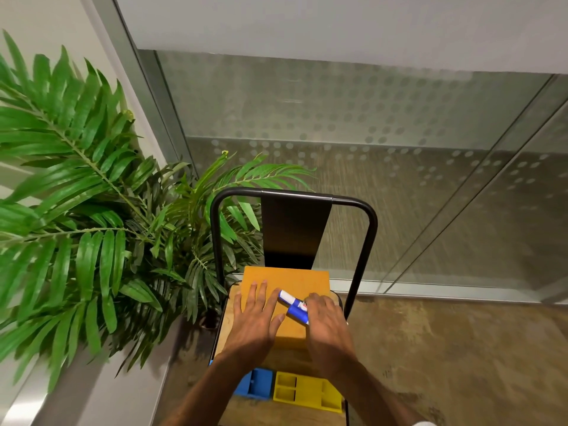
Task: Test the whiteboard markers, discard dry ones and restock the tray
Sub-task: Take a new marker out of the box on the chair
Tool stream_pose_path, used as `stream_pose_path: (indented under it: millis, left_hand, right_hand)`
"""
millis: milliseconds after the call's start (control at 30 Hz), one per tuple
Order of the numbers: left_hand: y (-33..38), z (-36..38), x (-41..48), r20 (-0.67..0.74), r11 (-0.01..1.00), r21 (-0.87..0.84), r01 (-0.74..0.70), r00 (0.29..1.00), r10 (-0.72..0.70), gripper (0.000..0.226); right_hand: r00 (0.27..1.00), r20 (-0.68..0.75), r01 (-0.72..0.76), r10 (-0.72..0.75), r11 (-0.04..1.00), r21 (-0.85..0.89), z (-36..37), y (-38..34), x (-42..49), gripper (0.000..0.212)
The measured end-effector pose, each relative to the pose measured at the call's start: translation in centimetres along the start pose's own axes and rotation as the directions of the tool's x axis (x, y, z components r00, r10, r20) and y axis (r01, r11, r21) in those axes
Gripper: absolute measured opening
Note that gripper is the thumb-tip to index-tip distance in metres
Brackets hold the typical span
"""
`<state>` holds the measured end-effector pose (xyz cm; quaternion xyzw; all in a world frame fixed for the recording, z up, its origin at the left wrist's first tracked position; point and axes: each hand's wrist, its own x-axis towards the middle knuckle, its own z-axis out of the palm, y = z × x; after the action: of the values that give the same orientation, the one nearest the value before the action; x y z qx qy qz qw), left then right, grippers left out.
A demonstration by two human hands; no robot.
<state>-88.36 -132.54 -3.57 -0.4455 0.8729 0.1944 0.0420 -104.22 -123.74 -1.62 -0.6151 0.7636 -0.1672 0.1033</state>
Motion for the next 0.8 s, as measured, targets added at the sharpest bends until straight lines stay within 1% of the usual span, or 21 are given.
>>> stream_pose_path:
  millis: [100, 233, 333, 400, 467, 533, 567, 600, 667, 733, 800]
  left_hand:
    - [-0.5, -0.4, -0.7, -0.112, 0.996, -0.079, -0.027, 0.994, 0.018, 0.062]
    - [-0.2, -1.9, -2.5, -0.314, 0.946, -0.301, -0.119, 0.949, 0.02, 0.058]
    - [1.2, -3.7, -4.9, -0.382, 0.853, -0.496, -0.161, 0.923, -0.048, 0.053]
    - [2.2, -5.1, -6.7, -0.354, 0.732, -0.662, -0.161, 0.928, -0.116, 0.047]
    - [3.2, -6.6, -8.2, -0.27, 0.557, -0.822, -0.119, 0.943, -0.197, 0.048]
    - [3.7, -7.8, -9.5, -0.201, 0.377, -0.921, -0.099, 0.95, -0.241, 0.056]
    - [4.0, -8.5, -10.2, -0.175, 0.304, -0.948, -0.094, 0.952, -0.252, 0.056]
    - [4.1, -9.0, -10.8, -0.156, 0.264, -0.961, -0.083, 0.95, -0.269, 0.055]
    - [4.2, -9.6, -11.7, -0.147, 0.225, -0.971, -0.08, 0.944, -0.297, 0.052]
    - [4.1, -9.9, -12.5, -0.113, 0.163, -0.985, -0.061, 0.935, -0.336, 0.047]
    - [4.0, -9.8, -13.2, -0.042, 0.078, -0.997, -0.012, 0.913, -0.406, 0.045]
  right_hand:
    - [0.998, 0.029, -0.064, 0.063, 0.997, 0.053, -0.9, -0.9, 0.2, 0.043]
    - [0.994, -0.02, -0.104, 0.106, 0.99, 0.093, -2.3, -3.0, -0.2, 0.036]
    - [0.993, -0.08, -0.079, 0.086, 0.993, 0.087, -3.1, -5.0, -0.6, 0.035]
    - [0.993, -0.096, -0.052, 0.061, 0.994, 0.094, -3.4, -6.4, -1.0, 0.038]
    - [0.992, -0.126, -0.02, 0.03, 0.996, 0.082, -3.3, -7.8, -1.3, 0.039]
    - [0.99, -0.14, -0.002, 0.014, 0.996, 0.085, -3.3, -9.1, -1.7, 0.039]
    - [0.989, -0.145, 0.001, 0.011, 0.997, 0.082, -3.3, -9.7, -1.9, 0.041]
    - [0.989, -0.149, 0.001, 0.01, 0.997, 0.073, -3.4, -10.3, -2.2, 0.044]
    - [0.988, -0.155, 0.004, 0.004, 0.999, 0.05, -3.3, -11.6, -2.8, 0.045]
    - [0.987, -0.158, 0.019, -0.015, 1.0, 0.022, -3.3, -13.1, -3.6, 0.037]
    - [0.984, -0.169, 0.051, -0.054, 0.998, -0.022, -3.3, -14.4, -4.4, 0.03]
